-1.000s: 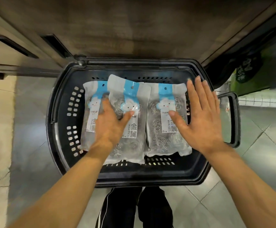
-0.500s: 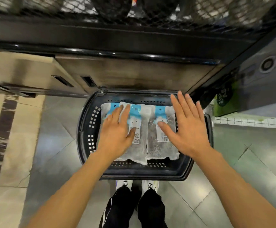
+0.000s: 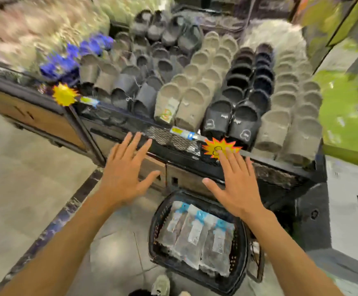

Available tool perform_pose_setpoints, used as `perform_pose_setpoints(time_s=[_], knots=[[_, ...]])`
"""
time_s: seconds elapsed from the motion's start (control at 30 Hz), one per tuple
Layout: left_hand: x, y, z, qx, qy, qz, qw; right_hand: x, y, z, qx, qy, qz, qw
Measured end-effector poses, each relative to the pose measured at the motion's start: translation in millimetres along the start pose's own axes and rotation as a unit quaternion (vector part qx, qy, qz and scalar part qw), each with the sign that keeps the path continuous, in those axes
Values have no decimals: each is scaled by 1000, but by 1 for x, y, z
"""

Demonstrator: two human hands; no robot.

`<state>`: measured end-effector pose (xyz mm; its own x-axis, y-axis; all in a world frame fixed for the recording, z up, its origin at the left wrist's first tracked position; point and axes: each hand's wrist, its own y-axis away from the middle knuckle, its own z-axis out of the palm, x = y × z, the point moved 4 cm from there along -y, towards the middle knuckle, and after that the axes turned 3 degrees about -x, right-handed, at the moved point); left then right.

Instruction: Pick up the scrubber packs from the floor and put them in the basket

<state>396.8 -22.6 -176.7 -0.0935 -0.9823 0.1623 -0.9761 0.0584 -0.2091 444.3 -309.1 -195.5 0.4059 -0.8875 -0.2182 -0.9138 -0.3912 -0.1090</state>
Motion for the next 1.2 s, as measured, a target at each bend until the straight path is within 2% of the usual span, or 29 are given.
perform_pose_setpoints(time_s=[0.27,0.53,0.67,0.87,1.2], knots=[[-104,66,-106,96,-7,-144,985,-157,-66,-47,5,15,-178,984],[-274,162,-187,125,-51,-301,944,-400,-151,-19,-10,-9,-337,941],[-348,202,-221,141,-68,-358,921,-502,-184,-6,-9,-37,-377,925],[-442,242,-247,134,-80,-433,888,-614,-234,24,-17,-55,-428,902],[-632,237,-252,154,-93,-524,833,-792,-379,108,-62,-64,-483,871]])
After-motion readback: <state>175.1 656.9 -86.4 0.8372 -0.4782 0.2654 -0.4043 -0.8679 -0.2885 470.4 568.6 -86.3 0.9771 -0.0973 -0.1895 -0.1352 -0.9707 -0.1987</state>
